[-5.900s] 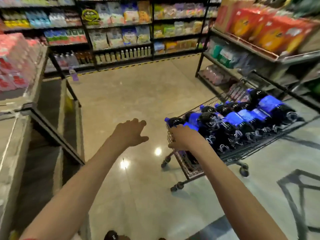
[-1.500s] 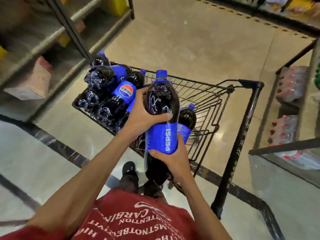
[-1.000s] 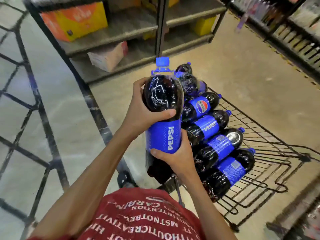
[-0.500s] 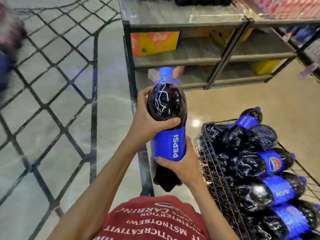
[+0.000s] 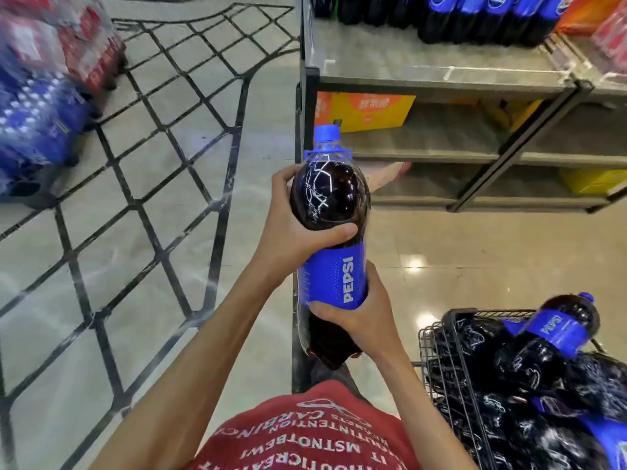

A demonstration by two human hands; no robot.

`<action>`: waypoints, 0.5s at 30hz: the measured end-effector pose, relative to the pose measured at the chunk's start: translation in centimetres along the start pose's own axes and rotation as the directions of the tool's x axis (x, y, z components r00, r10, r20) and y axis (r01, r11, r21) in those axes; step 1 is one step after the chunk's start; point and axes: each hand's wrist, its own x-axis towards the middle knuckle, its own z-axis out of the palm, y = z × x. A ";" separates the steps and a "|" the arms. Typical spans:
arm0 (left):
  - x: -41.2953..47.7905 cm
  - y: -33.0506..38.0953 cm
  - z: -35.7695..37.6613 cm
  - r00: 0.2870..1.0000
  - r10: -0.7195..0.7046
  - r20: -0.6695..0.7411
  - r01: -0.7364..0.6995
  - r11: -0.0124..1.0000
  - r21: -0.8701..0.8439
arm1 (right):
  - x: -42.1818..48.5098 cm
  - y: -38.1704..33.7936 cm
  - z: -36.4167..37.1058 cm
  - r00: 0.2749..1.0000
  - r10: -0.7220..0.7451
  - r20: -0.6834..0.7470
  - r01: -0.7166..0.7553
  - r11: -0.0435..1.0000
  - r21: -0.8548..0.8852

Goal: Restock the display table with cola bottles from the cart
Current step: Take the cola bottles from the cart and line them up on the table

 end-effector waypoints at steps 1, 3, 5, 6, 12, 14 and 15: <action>1.3 0.0 0.0 1.000 0.000 -0.007 0.000 1.000 -0.001 | 1.4 -0.2 0.0 1.000 -0.003 0.002 0.003 1.000 -0.001; 4.2 0.1 0.1 1.000 0.003 -0.011 -0.003 1.000 0.003 | 4.3 -0.8 -0.1 1.000 -0.007 0.005 0.007 1.000 -0.008; 7.3 0.2 0.3 1.000 0.008 -0.013 -0.008 1.000 0.006 | 7.5 -1.7 -0.3 1.000 -0.011 0.015 0.012 1.000 -0.016; 8.9 0.2 0.4 1.000 0.014 -0.017 -0.014 1.000 0.006 | 9.2 -2.1 -0.5 1.000 -0.014 0.020 0.015 1.000 -0.020; 18.7 0.8 1.1 0.998 0.034 -0.059 -0.034 0.999 0.002 | 19.4 -5.2 -2.2 0.998 -0.038 0.055 0.040 0.998 -0.052; 21.6 1.0 1.3 0.997 0.049 -0.067 -0.049 0.999 -0.001 | 22.4 -6.1 -2.5 0.997 -0.046 0.059 0.049 0.998 -0.042; 23.0 1.0 1.3 0.996 0.052 -0.069 -0.052 0.999 -0.001 | 23.8 -6.4 -2.6 0.997 -0.052 0.060 0.054 0.998 -0.037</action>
